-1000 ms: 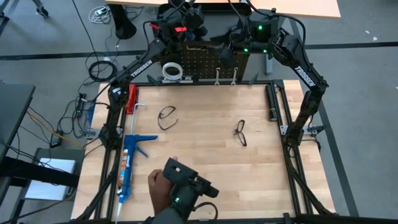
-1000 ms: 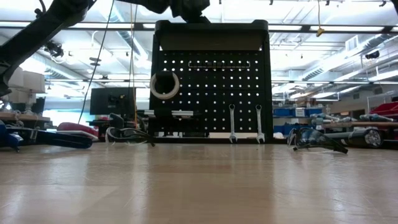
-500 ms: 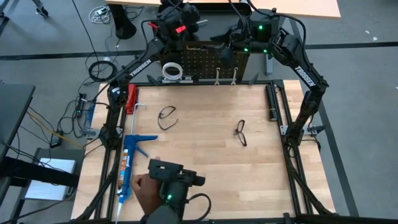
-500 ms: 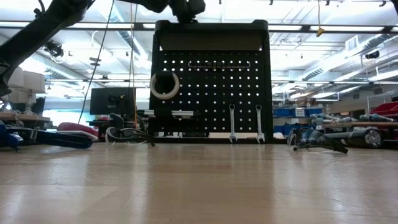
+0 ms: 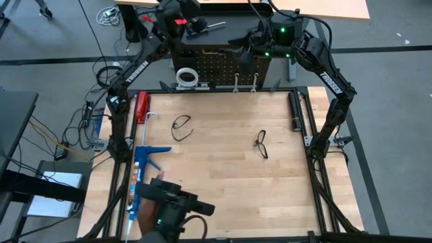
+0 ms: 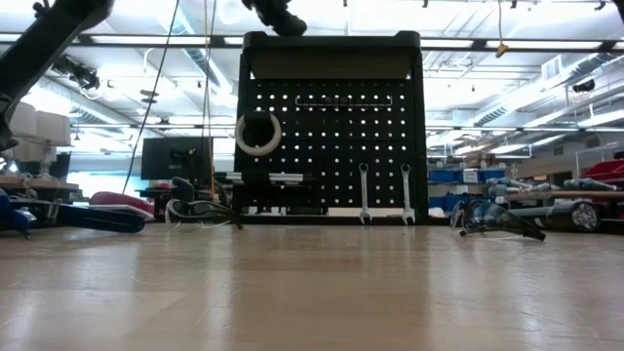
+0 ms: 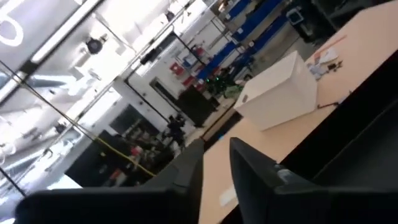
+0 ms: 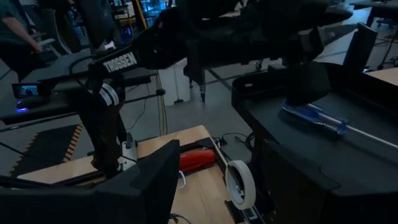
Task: Hang tools onto peg board
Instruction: Remove the blue screwdriver from the black pegboard
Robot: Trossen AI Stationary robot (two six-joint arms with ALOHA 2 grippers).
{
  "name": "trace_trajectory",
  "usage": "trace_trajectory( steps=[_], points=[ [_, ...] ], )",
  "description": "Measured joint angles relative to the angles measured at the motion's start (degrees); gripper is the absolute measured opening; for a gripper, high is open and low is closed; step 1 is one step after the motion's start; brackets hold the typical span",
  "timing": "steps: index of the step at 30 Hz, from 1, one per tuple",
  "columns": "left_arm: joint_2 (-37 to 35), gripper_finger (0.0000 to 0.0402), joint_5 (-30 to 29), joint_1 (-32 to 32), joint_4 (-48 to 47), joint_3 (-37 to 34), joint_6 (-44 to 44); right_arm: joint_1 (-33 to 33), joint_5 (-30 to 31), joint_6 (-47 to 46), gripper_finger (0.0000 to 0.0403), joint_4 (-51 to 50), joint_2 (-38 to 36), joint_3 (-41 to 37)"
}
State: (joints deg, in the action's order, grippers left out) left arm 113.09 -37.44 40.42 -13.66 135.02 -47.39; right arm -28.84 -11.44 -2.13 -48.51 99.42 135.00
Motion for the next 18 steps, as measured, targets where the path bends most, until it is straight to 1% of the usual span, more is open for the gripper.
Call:
trace_trajectory(
  steps=[2,5,10,16,18],
  points=[
    [-0.44,0.0072,1.34,0.34,-2.36,-0.02,2.3,0.0,0.0,0.2,0.023,0.05,0.0,0.0],
    [-1.37,0.0066,6.0,0.34,-7.39,-0.04,7.31,0.0,0.0,0.16,0.023,0.26,0.0,0.0],
    [-1.96,0.0065,13.37,1.82,-16.81,-0.04,20.45,0.0,-0.02,-0.84,0.023,0.28,0.0,0.0],
    [-2.46,0.0065,21.95,3.4,-20.3,-0.04,33.46,0.28,-0.02,-0.92,0.023,0.46,0.0,0.0],
    [-2.46,0.0065,23.4,3.92,-21.21,-0.04,36.44,0.28,-0.04,-0.92,0.023,0.46,0.0,0.0]
  ],
)
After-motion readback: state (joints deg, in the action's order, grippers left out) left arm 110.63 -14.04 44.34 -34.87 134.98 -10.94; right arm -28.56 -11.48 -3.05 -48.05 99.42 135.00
